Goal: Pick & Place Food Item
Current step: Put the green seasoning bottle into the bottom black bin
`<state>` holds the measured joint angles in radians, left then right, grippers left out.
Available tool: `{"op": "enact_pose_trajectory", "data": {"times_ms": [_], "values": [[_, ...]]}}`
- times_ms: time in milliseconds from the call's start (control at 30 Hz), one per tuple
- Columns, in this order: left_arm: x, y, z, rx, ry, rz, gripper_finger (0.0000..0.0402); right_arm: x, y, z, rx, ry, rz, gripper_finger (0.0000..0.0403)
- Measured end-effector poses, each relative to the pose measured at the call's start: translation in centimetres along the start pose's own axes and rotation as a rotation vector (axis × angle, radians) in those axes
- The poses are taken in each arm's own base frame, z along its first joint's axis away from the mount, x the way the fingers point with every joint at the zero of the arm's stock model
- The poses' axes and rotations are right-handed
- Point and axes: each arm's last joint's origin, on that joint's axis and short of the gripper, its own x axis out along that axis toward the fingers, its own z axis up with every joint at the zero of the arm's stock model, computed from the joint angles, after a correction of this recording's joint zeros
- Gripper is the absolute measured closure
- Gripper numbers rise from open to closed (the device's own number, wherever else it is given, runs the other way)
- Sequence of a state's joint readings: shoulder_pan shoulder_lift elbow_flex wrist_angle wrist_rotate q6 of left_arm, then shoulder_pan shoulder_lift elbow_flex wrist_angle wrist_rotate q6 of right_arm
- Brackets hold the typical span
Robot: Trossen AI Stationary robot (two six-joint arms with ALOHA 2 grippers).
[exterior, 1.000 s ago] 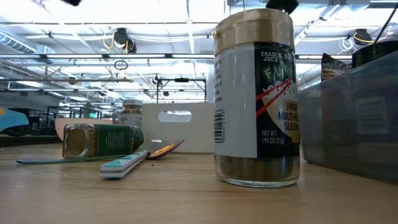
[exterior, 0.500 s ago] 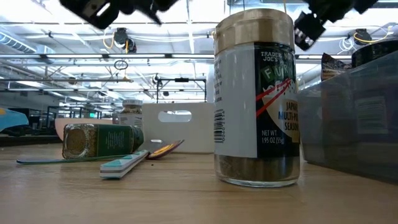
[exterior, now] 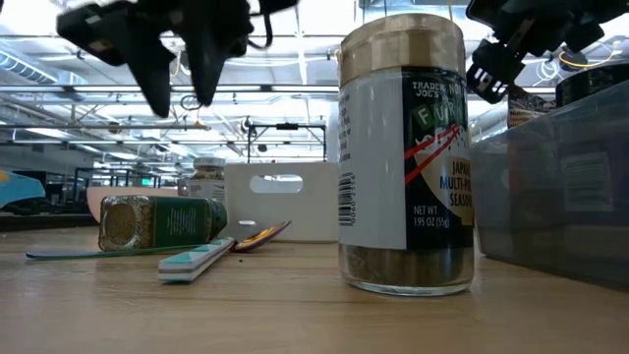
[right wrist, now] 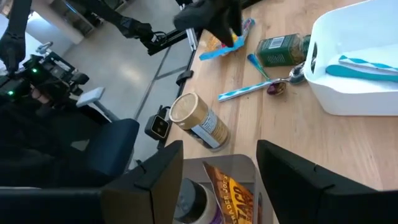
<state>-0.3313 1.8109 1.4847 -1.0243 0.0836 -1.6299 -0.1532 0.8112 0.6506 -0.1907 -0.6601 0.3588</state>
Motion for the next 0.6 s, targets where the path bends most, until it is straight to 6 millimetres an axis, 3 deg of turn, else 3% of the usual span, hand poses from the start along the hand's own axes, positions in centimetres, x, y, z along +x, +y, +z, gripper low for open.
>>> {"op": "enact_pose_trajectory", "data": {"times_ms": [367, 600], "values": [[-0.5, 1.0, 4.3, 0.108, 0.12, 0.081, 0.0231, 0.0, 0.1, 0.0, 0.005, 0.004, 0.029, 0.0206], [-0.7, 2.0, 5.0, 0.107, 0.132, 0.166, 0.0204, 0.0, 0.1, 0.0, 0.018, 0.005, 0.028, 0.0206]]}}
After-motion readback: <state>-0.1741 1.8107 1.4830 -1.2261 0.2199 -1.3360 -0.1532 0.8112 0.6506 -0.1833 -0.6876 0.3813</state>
